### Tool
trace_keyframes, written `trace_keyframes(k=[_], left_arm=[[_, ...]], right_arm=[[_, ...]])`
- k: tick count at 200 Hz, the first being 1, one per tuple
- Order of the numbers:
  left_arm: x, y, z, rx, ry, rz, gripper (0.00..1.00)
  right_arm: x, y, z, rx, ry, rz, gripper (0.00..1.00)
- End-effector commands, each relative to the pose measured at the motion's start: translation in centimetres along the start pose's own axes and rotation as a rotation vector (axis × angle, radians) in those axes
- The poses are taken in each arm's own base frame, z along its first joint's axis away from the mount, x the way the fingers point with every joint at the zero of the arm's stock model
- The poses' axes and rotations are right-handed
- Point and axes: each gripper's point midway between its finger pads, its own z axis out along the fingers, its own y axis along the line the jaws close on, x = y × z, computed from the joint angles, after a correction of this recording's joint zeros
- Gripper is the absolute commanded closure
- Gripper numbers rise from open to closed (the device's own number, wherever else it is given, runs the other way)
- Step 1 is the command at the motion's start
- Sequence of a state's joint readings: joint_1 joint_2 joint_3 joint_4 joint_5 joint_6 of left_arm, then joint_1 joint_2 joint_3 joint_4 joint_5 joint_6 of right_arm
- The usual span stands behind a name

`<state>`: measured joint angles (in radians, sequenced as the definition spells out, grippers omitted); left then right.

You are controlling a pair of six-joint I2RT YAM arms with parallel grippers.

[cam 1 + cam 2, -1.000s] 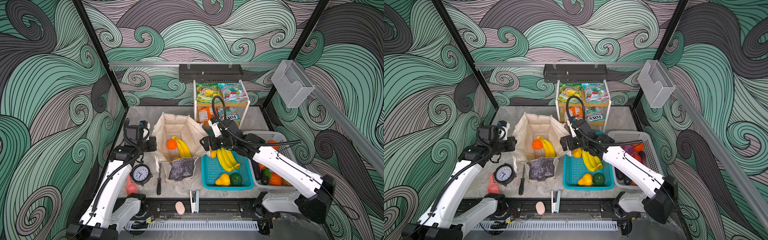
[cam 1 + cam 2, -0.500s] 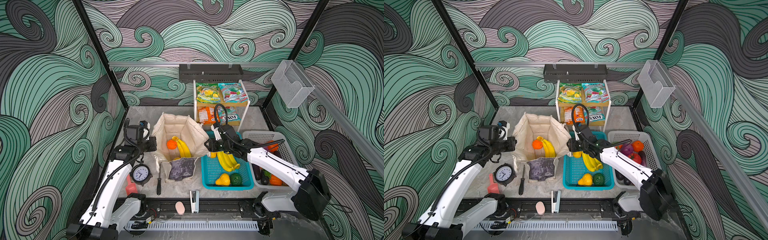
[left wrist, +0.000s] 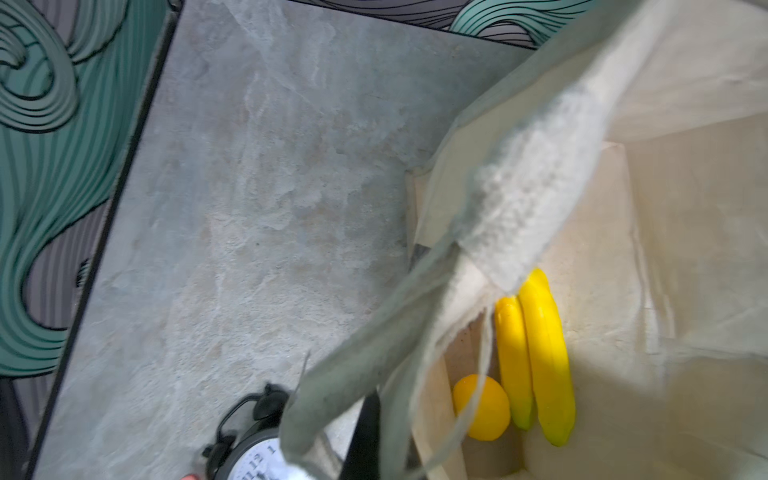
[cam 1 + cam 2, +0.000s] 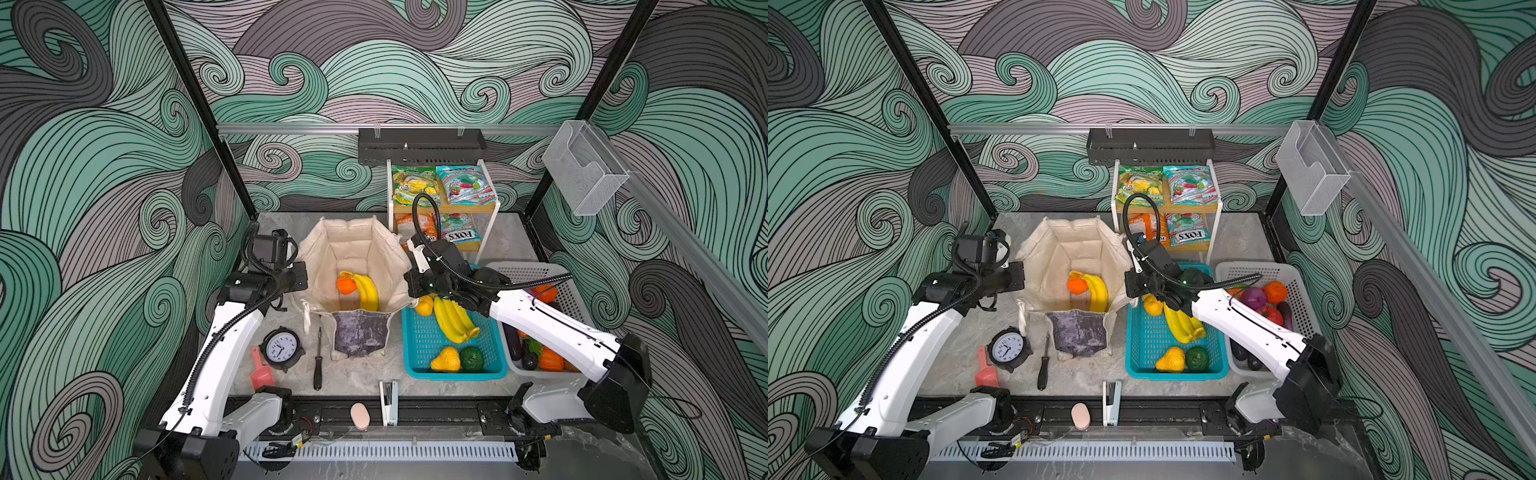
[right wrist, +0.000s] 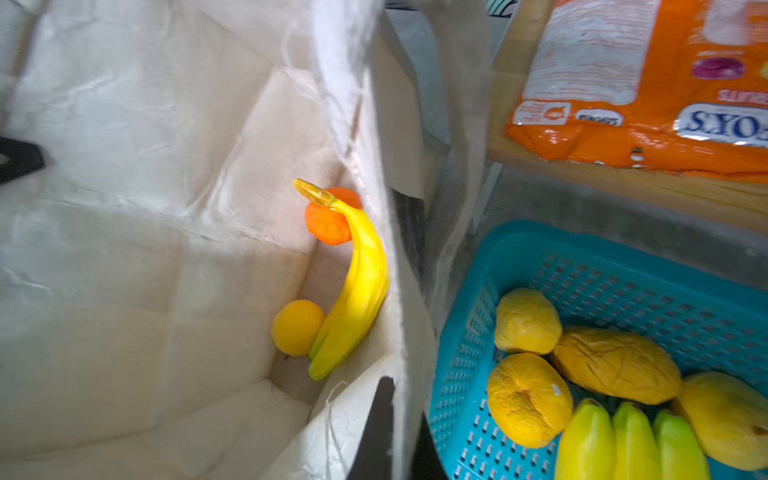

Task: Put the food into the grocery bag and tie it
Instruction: 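Raise the empty right gripper out of the bag over the teal basket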

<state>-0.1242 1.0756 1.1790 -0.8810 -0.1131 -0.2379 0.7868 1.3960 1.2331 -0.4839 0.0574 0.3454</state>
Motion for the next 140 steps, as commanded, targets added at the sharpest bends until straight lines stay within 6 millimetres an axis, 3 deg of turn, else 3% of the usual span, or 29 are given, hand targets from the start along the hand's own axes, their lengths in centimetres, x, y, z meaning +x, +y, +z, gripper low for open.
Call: trace_keyframes(k=[1, 43, 71, 103, 140], left_arm=[[-0.5, 3.6, -1.4, -0.198, -0.018, 0.034, 1.0], [0.6, 5.6, -1.2, -0.311, -0.004, 0.045, 1.0], [1.0, 5.5, -1.3, -0.297, -0.011, 0.036, 1.0], [1.6, 4.9, -0.5, -0.261, 0.021, 0.017, 1.0], [1.4, -0.6, -0.2, 0.07, -0.032, 0.017, 1.0]], right_arm=[[-0.6, -2.4, -2.5, 0.138, 0.001, -0.058, 1.0], [1.1, -5.6, -3.7, 0.243, 0.063, -0.068, 1.0], [2.2, -7.1, -4.0, 0.235, 0.093, -0.033, 1.0], [2.7, -5.1, -3.1, 0.131, 0.126, -0.012, 1.0], [1.7, -2.4, -2.4, 0.049, 0.1, -0.004, 1.0]])
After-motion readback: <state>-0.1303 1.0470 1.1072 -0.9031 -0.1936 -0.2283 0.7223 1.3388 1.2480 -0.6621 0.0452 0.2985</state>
